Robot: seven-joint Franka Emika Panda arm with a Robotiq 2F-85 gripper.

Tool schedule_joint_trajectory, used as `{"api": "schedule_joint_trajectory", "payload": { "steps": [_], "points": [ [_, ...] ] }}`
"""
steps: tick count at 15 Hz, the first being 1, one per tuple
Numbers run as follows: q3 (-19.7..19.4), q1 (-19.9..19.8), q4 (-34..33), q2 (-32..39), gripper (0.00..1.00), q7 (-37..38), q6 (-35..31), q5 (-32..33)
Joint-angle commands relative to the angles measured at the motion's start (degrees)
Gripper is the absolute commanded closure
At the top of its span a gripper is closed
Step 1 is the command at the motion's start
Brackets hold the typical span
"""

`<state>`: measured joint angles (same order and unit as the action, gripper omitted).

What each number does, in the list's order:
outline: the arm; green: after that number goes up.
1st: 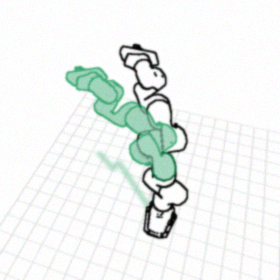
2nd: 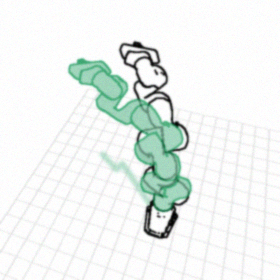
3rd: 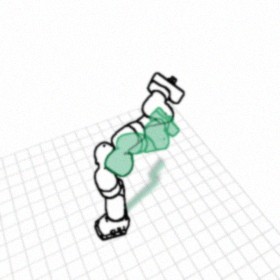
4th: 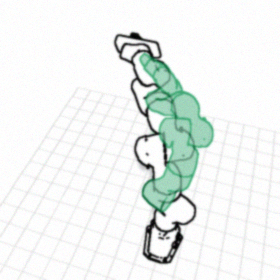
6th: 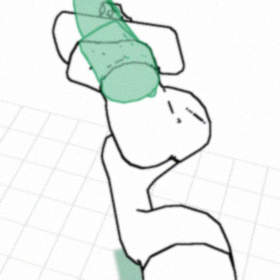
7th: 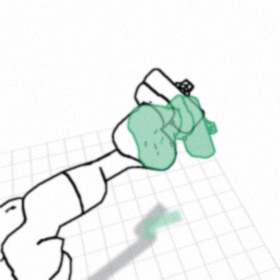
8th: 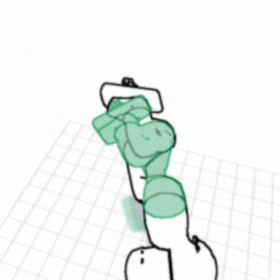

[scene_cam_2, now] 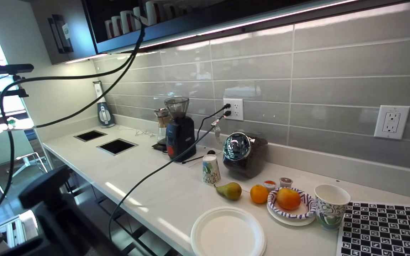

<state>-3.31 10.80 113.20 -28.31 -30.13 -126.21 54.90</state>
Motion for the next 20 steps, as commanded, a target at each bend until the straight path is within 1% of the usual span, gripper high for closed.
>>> {"api": "schedule_joint_trajectory", "payload": {
  "steps": [1,4,5,6,8,11,13,16,18,20],
  "points": [
    [1.5,-1.9,-0.1,0.1,0.98,-0.5,-0.5,-1.0],
    [1.6,-1.9,-0.1,0.1,0.98,-0.5,-0.5,-1.0],
    [1.5,-2.0,-0.1,0.0,0.99,0.2,-0.6,-1.0],
    [1.2,-2.6,-1.5,1.0,0.99,1.2,0.4,-1.7],
    [-0.1,-2.9,-2.6,2.1,0.99,0.5,-0.2,-3.4],
    [-2.7,-2.3,-5.7,4.7,0.99,-4.9,-1.8,-8.3],
    [-3.7,-2.2,-8.6,7.3,0.99,-9.1,-2.4,-12.5],
    [-3.2,-3.2,-12.1,11.1,0.99,-13.4,-3.3,-16.0],
    [-2.0,-4.0,-13.5,13.4,0.99,-15.0,-4.1,-16.0],
    [-0.8,-4.7,-14.4,15.3,0.99,-15.4,-5.1,-14.4]
  ]
}}
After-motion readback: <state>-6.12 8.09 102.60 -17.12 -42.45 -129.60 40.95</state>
